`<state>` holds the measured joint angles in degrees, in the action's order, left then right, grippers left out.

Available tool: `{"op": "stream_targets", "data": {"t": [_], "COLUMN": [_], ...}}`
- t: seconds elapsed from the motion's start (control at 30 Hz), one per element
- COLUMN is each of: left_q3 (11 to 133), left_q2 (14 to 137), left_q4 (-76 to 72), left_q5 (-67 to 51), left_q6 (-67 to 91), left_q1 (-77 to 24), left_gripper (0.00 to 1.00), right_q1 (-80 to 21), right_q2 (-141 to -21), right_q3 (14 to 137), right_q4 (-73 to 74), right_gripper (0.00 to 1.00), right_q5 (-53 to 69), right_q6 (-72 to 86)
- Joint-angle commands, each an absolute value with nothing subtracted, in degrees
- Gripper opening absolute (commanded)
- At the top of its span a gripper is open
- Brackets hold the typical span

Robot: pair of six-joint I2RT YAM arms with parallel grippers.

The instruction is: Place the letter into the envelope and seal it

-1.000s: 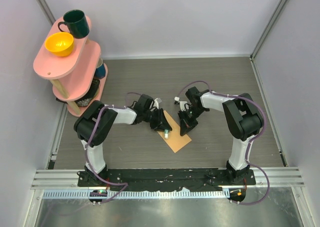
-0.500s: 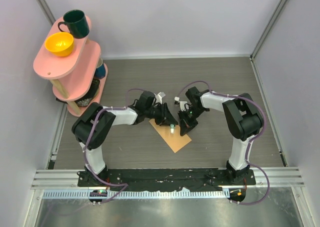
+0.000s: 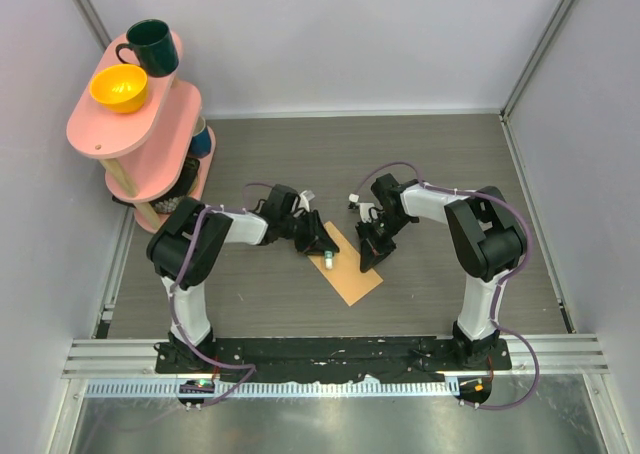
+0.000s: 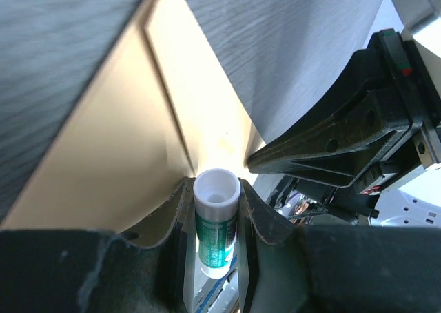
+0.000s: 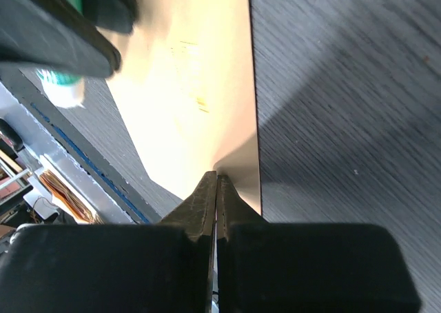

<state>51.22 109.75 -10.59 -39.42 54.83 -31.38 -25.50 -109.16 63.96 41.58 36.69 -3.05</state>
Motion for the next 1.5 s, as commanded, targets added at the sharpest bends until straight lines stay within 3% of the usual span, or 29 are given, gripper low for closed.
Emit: {"op": "stream_targets", "data": {"t": [0.0, 0.27, 0.5, 0.67, 0.9, 1.1, 1.47], "left_q3": [48.95, 49.39, 51.50, 53.26, 52.04, 51.33, 53.61], "left_q2": [108.99, 99.33, 104.58, 110.12, 108.82, 106.62, 98.70], "left_q4": [-2.38, -11.59, -16.17, -10.65, 6.58, 6.07, -3.95], "left_q5": [-34.10, -40.25, -38.15, -36.48, -32.17, -32.34, -38.23], "left_q6": [49.66, 53.16, 58.09, 55.82, 46.76, 45.35, 50.53], "left_q1": [-28.48, -34.00, -37.27, -36.57, -31.74, -29.71, -34.00], "left_gripper": [0.00, 0.00, 0.00, 0.00, 0.00, 0.00, 0.00], "right_q1": [-25.93, -25.93, -26.01, -25.84, -25.93, -25.93, -25.93], "right_q2": [-111.00, -111.36, -111.44, -111.36, -112.85, -112.06, -101.61], "right_q3": [63.02, 63.90, 63.98, 64.34, 65.39, 66.88, 64.34], "right_q4": [41.75, 41.84, 42.01, 42.10, 42.45, 44.55, 48.87], "right_gripper": [0.01, 0.01, 0.01, 0.01, 0.01, 0.01, 0.12], "right_q5": [33.05, 33.93, 34.01, 33.31, 31.99, 34.01, 40.79], "right_q6": [-4.75, -4.83, -4.66, -4.66, -4.92, -5.62, -3.95]}}
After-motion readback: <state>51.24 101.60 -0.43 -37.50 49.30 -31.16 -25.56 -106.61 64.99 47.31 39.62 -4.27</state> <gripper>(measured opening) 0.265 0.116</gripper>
